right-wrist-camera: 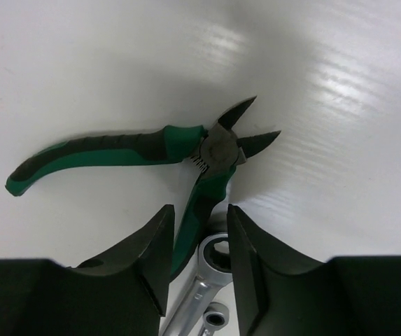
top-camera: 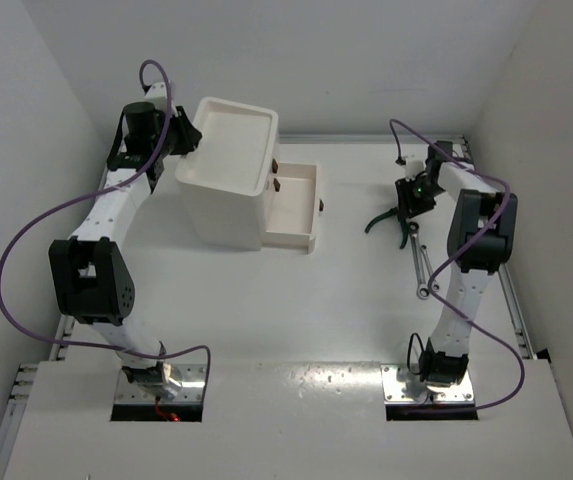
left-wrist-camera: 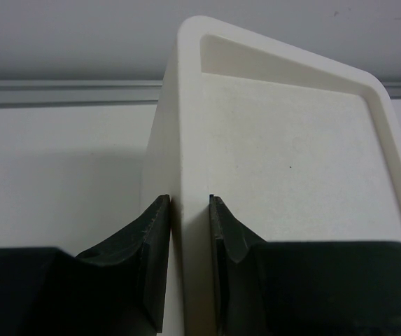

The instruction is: Sort the tools into containers

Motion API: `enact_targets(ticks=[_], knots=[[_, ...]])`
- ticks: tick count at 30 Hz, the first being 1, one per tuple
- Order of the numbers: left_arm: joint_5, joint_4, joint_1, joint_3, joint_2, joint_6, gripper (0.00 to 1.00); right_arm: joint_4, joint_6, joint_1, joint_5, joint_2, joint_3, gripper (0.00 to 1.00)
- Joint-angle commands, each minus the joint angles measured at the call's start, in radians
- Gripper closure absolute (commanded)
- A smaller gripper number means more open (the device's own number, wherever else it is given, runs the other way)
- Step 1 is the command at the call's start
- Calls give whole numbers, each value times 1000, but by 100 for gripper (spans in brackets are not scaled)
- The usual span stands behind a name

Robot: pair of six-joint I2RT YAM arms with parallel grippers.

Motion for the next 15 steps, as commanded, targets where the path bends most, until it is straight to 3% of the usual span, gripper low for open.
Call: enact_targets(ticks=[1, 10, 13, 14, 15], knots=[[4, -375, 4, -137, 139, 8, 100, -54, -42, 8, -28, 16, 15, 64], [4, -375, 4, -137, 139, 8, 100, -11, -56, 8, -7, -26, -124, 67], [4, -375, 4, -137, 139, 8, 100, -2, -47, 28, 16, -26, -124, 78], [4, -375, 4, -137, 139, 8, 100, -2, -47, 37, 16, -17, -124, 92], [4, -375, 4, -137, 139, 8, 100, -2, -47, 37, 16, -17, -124, 97]])
